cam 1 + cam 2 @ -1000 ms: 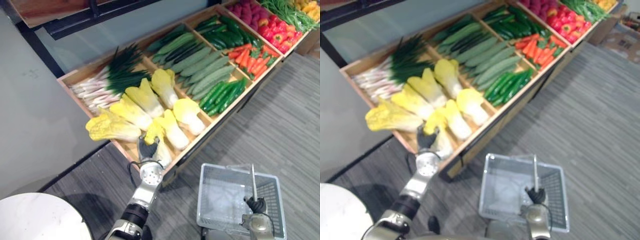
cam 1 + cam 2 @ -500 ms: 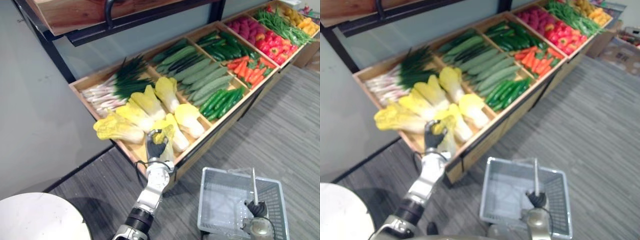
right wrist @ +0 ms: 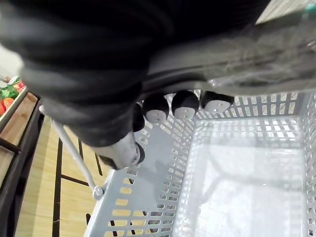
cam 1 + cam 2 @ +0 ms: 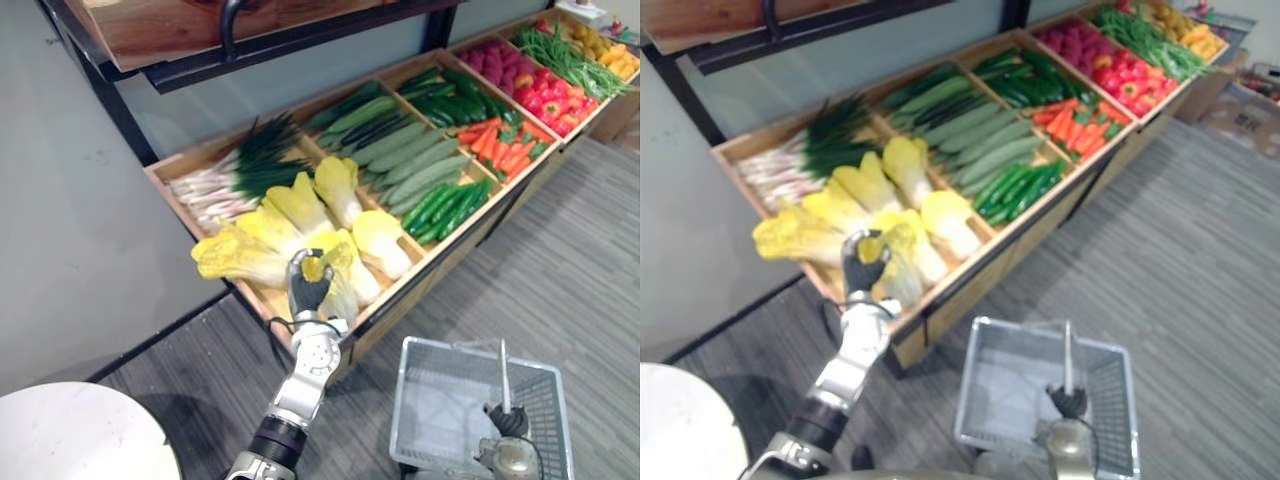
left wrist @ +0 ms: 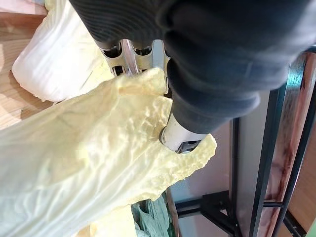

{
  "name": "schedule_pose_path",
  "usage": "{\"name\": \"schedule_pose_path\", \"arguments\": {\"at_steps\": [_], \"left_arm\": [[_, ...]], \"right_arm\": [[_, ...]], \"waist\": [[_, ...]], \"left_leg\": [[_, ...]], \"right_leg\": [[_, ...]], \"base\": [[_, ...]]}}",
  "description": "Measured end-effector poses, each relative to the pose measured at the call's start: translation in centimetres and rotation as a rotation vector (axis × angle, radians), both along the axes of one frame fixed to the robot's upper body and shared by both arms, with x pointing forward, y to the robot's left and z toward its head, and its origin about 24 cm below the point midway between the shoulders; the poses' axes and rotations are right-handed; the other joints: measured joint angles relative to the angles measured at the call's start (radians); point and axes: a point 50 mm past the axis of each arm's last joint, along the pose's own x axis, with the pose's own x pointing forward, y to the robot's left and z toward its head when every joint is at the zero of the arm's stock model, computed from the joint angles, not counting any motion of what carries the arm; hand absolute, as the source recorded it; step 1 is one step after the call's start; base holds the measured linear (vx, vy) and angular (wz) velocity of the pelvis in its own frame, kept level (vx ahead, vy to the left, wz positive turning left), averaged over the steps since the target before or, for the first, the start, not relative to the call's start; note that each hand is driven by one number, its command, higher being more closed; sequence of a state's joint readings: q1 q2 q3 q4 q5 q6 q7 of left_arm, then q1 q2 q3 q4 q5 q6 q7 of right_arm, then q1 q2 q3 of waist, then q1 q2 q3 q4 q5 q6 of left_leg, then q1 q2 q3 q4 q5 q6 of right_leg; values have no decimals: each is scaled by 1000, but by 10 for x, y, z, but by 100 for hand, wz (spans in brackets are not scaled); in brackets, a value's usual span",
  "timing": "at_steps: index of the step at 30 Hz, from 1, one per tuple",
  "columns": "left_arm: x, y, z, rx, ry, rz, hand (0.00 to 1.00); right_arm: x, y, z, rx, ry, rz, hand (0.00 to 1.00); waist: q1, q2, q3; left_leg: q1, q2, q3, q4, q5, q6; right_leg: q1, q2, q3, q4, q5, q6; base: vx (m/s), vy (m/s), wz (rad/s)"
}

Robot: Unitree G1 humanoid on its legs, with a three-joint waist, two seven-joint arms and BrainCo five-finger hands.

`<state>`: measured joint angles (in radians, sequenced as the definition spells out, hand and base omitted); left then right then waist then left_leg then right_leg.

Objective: Pick vegetable in the basket

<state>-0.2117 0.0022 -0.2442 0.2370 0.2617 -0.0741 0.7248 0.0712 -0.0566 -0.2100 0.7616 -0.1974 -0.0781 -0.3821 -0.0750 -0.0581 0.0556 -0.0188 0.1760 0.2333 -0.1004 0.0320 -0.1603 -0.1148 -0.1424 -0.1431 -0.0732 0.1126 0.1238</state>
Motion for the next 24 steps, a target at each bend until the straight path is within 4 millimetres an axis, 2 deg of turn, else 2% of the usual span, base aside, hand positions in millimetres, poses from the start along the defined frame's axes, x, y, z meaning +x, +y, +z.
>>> {"name": "schedule_pose_path", "arguments": {"at_steps": [7,10,21,22,24], "left_arm": [[6,24,7,15,-25,163,100],[6,30,18,-14,-73,221,100],[9,17,33,-50,-131,203,100],[8,16,35,-54,-137,202,0],[8,15,35,-59,-138,200,0]], "right_arm": [[-1,0,0,-1,1,1,100],[-4,0,-1,-3,-2,2,100],[-5,0,-2,-26,13,32,100],[-5,0,-2,-26,11,33,100],[-5,0,-2,-27,9,33,100]], "waist": [[-1,-4,-2],[0,-9,-4],[-2,-24,-14],[-1,-25,-15],[-2,-25,-15]], "left_leg": [[2,0,3,-1,0,0],[0,5,3,-1,-2,-3],[-6,18,3,-1,-5,-6],[-7,18,3,-1,-5,-6],[-9,18,4,-1,-4,-6]], "right_leg": [[-1,0,5,0,0,0],[-4,4,11,0,-1,1],[-6,17,25,5,-5,6],[-8,17,27,5,-6,8],[-13,17,30,7,-6,8]], "base": [[0,0,0],[3,-7,-2],[1,-1,0],[0,0,0],[0,0,0]]}}
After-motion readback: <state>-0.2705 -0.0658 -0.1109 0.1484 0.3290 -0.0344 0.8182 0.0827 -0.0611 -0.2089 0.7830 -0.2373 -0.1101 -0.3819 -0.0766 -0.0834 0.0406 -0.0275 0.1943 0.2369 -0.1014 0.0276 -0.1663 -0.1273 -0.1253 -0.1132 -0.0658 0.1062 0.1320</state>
